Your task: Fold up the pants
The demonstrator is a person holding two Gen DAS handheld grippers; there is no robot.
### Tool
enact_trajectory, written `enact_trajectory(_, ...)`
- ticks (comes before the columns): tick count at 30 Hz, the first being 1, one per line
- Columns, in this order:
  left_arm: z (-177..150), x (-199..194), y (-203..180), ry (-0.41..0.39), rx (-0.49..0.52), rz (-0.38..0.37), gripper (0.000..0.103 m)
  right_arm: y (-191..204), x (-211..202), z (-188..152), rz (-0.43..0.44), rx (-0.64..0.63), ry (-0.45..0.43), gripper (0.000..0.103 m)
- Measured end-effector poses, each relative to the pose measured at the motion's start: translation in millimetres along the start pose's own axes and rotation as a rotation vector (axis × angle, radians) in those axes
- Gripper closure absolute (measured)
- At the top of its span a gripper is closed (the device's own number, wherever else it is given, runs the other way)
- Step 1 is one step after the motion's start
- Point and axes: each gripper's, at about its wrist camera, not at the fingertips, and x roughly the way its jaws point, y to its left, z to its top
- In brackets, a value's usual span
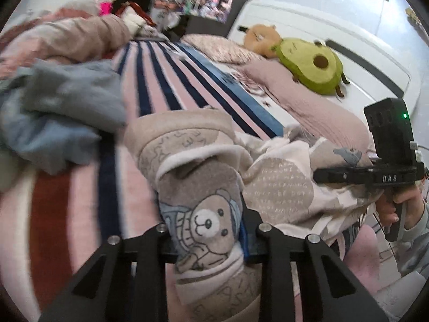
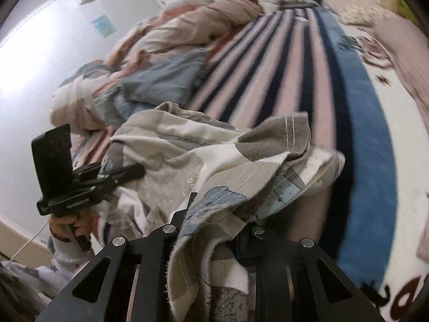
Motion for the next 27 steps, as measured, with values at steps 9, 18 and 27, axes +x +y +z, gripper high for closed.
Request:
enact_trajectory(9, -15.8, -109.9, 102.6, -0.114, -0.092, 0.192, 0.078, 111.1, 67.4, 38.8, 0.155, -0.154, 0.039, 0.088)
enact_trajectory(18, -66.3, -187.7, 197.3, -0.135, -0.221, 0.498, 0.078, 227.4, 161.5, 49.2, 0.306, -0.313, 0.157, 0.088)
enact_trajectory(27, -111.2, -180.6, 258.3, -0.064, -0.335, 0.593, 0.075, 269.4, 219.0, 27.4, 0.322, -0.371, 0.258, 0.087)
